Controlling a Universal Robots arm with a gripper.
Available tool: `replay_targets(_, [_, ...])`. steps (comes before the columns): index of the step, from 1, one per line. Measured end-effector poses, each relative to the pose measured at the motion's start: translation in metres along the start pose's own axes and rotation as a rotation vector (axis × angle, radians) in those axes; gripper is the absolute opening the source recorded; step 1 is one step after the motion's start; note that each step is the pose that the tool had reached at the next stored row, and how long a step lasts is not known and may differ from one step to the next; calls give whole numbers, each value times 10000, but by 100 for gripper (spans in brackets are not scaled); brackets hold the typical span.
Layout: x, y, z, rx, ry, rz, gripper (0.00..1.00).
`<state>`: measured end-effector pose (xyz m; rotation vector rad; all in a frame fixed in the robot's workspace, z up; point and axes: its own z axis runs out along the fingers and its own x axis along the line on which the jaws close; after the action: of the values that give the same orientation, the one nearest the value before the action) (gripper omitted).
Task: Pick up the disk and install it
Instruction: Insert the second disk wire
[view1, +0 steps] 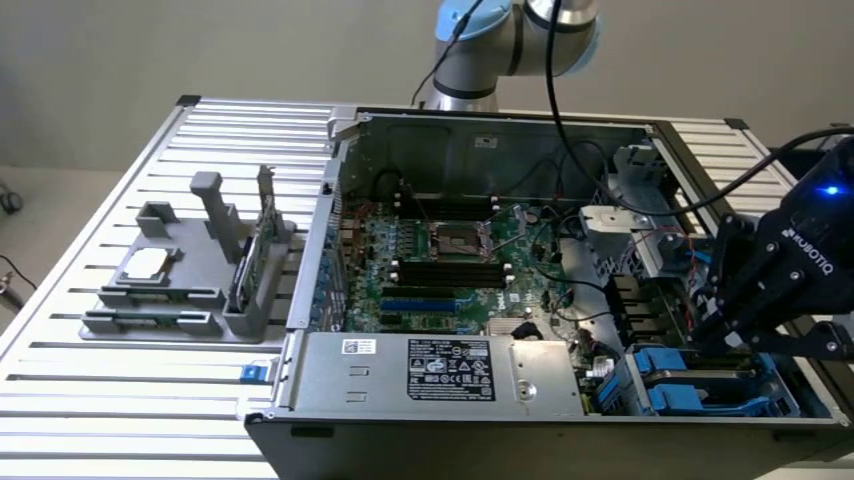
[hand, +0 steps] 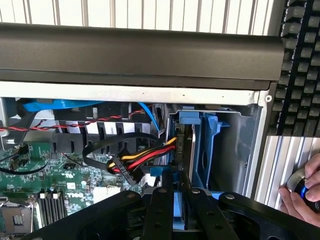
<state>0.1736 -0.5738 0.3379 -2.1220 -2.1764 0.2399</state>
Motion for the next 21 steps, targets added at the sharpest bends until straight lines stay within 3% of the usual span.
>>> replay_targets(8, [-29,11,30,82,150,-52,16])
replay_targets(11, [-35,12,37,122,222,-66,16])
replay_targets(15, [-41,44,37,190,365,-92,16])
replay_targets(21, [-62,68,45,240,472,-116,16])
